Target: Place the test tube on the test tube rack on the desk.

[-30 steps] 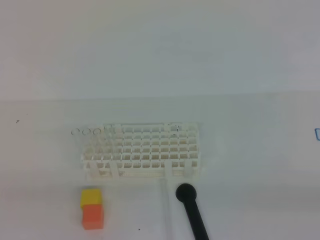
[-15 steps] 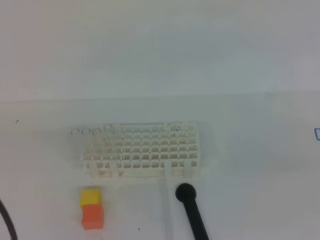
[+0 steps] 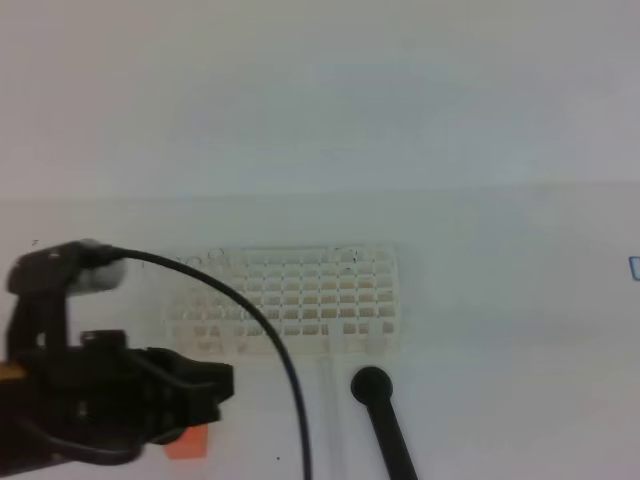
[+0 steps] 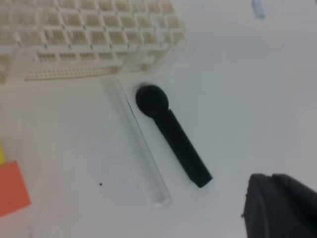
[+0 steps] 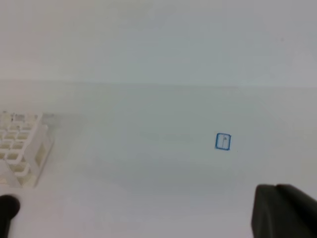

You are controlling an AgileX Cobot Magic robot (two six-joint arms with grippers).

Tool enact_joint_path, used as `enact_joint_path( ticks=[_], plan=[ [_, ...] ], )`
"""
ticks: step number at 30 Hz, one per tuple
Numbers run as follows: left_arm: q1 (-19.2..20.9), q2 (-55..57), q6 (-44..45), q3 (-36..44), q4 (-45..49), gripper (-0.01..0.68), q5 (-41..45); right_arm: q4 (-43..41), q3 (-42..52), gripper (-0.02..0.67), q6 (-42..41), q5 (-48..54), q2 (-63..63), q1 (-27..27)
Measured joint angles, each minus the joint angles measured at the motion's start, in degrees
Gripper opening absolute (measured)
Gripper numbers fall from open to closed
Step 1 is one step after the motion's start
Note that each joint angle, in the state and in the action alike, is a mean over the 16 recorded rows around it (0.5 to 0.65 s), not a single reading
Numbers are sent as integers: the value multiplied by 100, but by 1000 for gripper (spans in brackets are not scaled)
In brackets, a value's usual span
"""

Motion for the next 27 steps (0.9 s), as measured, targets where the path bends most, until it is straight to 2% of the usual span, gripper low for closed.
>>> enact_joint_path(
  ticks=[3,6,11,17,27],
  plan=[
    [-725,631,-294,-2,151,-1,-394,18,15,-1,0,35,1,0],
    [-1371,1234,-943,-46,626,-1,-828,23,28,-1,0,82,1,0],
    [-2075,2161,-2125,-276,1572,23,-1238,43,35,-1,0,156,1,0],
    [-2310,3109,-2939,-786,2149,139,-1001,78,41,-1,0,212,1,0],
    [-2441,4234,-3223,-1504,2207,379,-542,123,42,-1,0,222,1,0]
  ],
)
